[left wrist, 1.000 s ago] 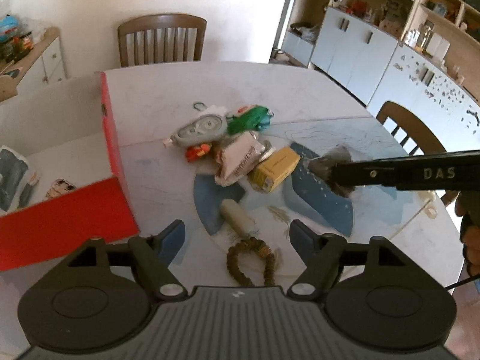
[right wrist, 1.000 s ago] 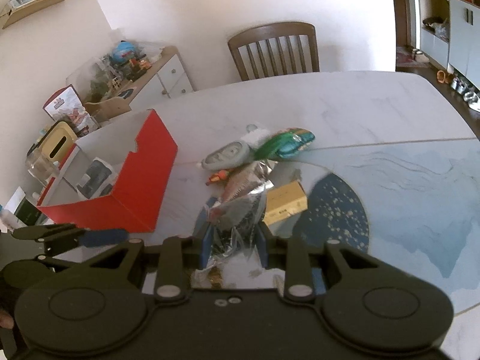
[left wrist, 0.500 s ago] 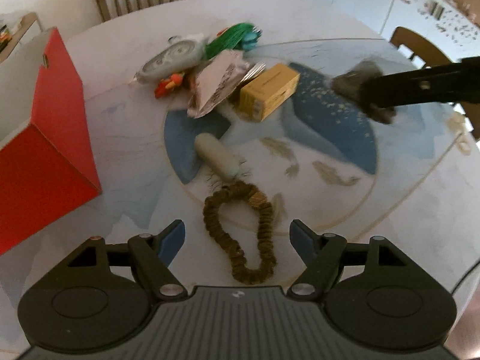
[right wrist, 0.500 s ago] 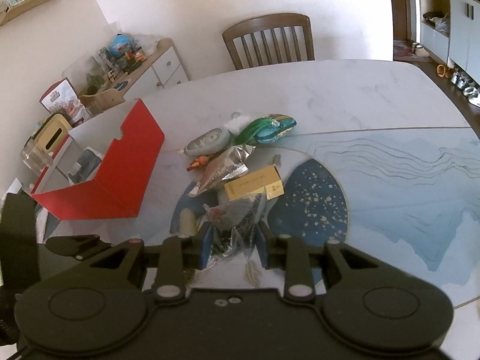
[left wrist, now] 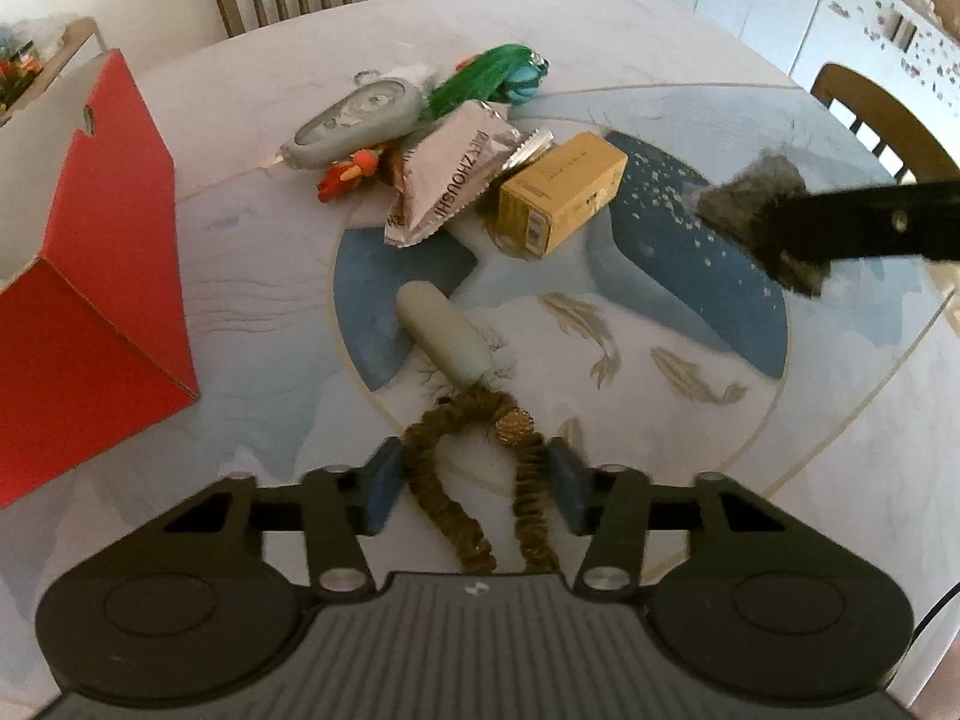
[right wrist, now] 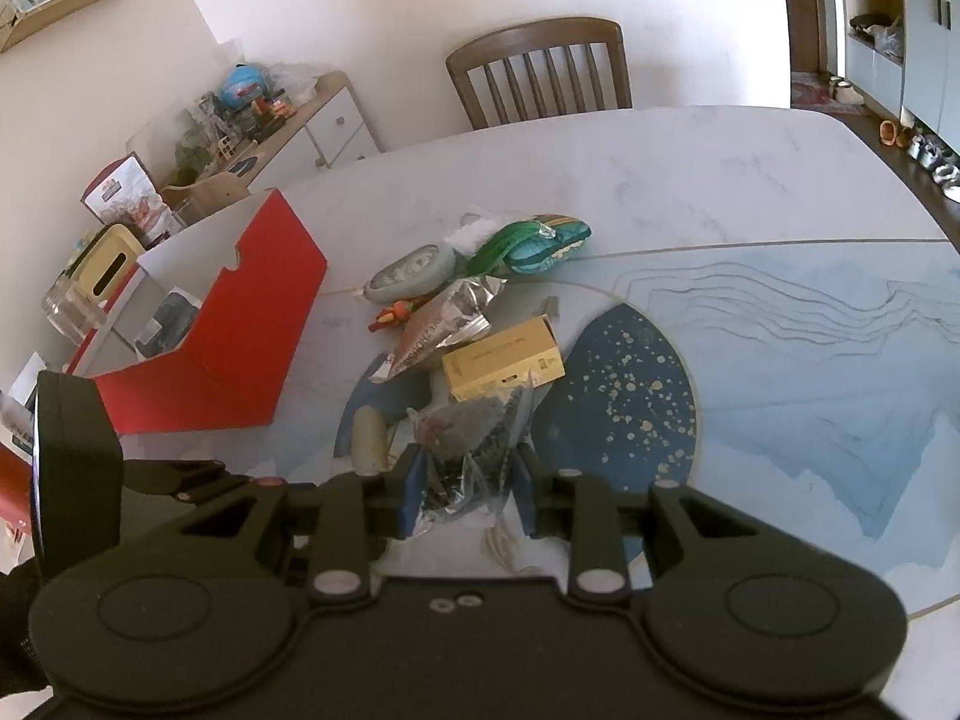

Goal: Organize objects

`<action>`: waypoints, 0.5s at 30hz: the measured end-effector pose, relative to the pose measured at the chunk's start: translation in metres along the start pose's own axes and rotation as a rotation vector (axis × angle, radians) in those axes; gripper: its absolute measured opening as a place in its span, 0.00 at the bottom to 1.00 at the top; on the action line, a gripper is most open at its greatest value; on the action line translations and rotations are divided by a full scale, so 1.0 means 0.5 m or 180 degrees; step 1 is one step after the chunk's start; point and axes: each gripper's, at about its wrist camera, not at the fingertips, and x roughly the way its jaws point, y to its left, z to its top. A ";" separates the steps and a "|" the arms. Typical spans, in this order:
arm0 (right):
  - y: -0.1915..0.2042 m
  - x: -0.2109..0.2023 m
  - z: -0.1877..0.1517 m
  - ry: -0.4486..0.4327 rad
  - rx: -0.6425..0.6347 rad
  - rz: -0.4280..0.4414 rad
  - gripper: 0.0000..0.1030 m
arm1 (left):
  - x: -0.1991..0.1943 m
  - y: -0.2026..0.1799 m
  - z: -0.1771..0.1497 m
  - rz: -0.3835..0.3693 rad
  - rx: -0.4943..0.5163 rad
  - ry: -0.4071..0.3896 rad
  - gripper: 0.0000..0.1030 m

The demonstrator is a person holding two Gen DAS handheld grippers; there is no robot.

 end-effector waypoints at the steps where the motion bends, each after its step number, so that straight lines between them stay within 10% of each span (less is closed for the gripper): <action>1: 0.000 0.000 0.000 0.0000 0.0001 0.0004 0.28 | -0.001 0.002 0.001 -0.0014 -0.0031 -0.0003 0.40; 6: 0.002 0.001 0.000 0.0001 0.0004 0.0000 0.28 | -0.008 0.005 -0.005 -0.0083 -0.0129 -0.0058 0.19; 15: 0.036 0.003 0.012 -0.0019 -0.0038 -0.0016 0.28 | -0.046 0.046 -0.008 -0.0153 -0.0400 -0.0191 0.17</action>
